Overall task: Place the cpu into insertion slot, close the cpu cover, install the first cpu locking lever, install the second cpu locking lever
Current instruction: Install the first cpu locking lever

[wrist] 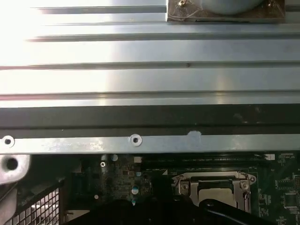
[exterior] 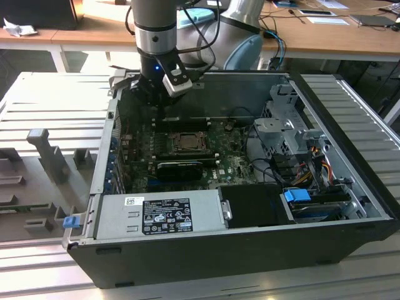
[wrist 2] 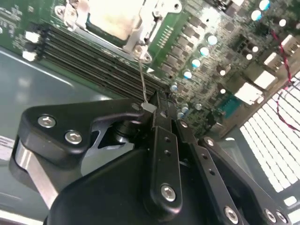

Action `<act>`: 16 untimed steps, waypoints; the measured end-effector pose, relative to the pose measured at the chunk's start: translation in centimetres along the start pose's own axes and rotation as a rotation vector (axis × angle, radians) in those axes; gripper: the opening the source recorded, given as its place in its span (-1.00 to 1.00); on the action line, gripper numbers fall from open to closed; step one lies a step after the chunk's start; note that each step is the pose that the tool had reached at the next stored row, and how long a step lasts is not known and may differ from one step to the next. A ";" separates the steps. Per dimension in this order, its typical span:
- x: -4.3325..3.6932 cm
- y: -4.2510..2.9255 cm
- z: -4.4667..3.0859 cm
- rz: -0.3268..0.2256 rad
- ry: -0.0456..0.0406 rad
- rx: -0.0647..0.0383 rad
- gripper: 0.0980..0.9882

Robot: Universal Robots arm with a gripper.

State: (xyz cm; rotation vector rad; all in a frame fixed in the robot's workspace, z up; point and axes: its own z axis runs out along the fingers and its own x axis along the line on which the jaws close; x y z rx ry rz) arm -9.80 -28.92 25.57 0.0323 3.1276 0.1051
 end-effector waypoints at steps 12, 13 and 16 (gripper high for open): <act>-3.86 0.00 0.91 0.000 -0.0004 0.000 -0.98; -3.96 -0.01 0.97 -0.001 -0.0005 -0.002 -0.98; -3.97 -0.03 1.01 -0.005 -0.0101 -0.018 -0.98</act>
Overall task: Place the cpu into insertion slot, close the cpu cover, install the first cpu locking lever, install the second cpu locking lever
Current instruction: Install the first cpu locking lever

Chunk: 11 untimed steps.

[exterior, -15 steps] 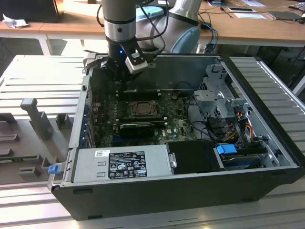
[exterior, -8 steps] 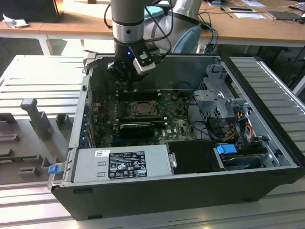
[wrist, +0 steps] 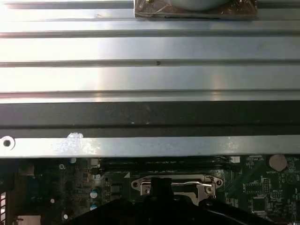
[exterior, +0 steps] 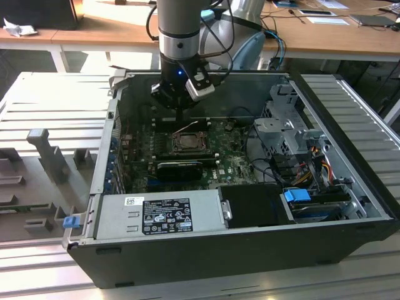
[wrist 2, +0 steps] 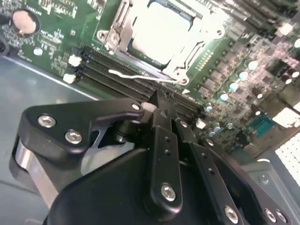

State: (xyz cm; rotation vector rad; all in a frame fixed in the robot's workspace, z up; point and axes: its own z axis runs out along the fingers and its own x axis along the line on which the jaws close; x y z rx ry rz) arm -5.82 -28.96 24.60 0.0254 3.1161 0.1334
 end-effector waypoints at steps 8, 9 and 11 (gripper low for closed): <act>-1.21 -0.08 1.47 -0.014 -0.0039 -0.006 -0.98; -1.52 -0.08 1.68 -0.015 -0.0039 -0.006 -0.98; -1.76 -0.06 1.83 -0.017 -0.0036 -0.006 -0.98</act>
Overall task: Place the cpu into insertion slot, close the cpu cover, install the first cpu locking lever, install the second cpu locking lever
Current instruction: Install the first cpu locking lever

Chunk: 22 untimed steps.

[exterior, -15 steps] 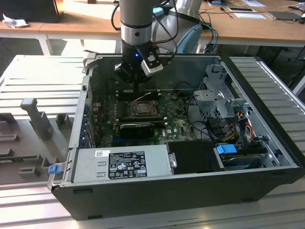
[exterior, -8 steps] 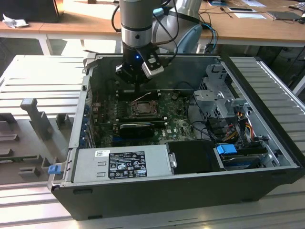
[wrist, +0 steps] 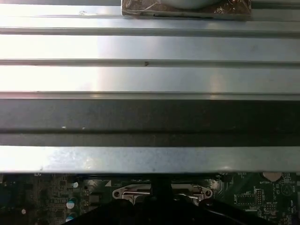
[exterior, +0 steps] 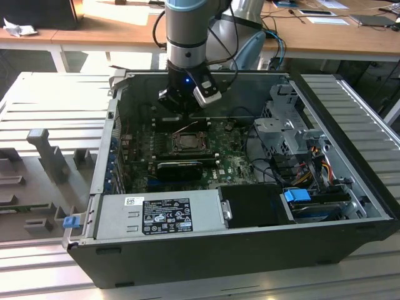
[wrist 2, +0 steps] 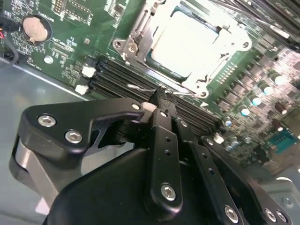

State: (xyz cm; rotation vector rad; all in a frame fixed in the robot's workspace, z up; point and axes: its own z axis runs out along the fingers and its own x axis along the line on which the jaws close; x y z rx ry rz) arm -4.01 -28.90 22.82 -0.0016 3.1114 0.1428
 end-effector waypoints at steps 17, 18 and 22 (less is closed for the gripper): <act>-1.98 0.02 2.55 -0.038 0.0040 -0.001 -0.98; -1.99 0.03 2.58 -0.038 0.0036 -0.001 -0.98; -2.01 -0.15 2.28 -0.038 0.0047 -0.002 -0.98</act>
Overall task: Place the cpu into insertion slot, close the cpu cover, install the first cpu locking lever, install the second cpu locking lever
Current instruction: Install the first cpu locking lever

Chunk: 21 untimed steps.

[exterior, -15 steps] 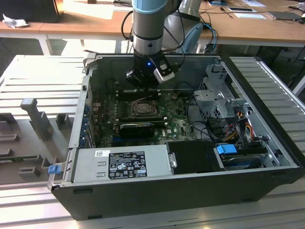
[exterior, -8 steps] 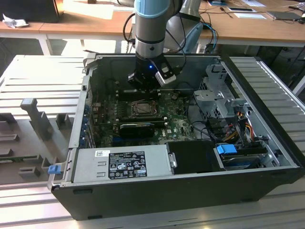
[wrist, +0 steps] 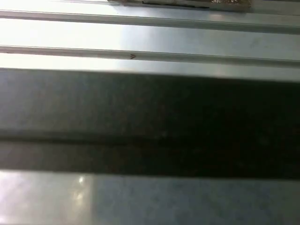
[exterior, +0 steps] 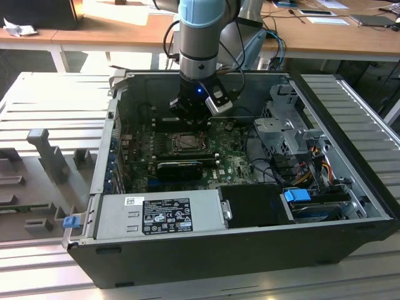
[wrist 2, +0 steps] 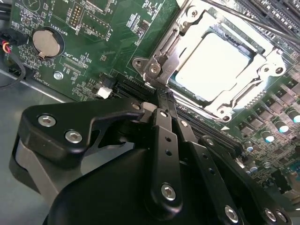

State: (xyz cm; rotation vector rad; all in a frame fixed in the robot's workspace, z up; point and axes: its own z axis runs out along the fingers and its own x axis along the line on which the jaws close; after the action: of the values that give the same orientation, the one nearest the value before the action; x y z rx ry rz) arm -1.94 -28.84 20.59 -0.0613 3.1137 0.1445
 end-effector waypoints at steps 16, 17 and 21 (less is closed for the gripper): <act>0.17 0.08 -2.00 0.000 0.0015 0.017 -0.98; 1.04 0.13 -2.26 0.000 -0.0003 0.017 -0.98; 1.28 0.52 -2.23 -0.002 -0.0094 0.015 -0.98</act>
State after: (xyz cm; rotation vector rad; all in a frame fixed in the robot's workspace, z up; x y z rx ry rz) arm -3.29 -28.57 22.83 -0.0633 3.1049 0.1205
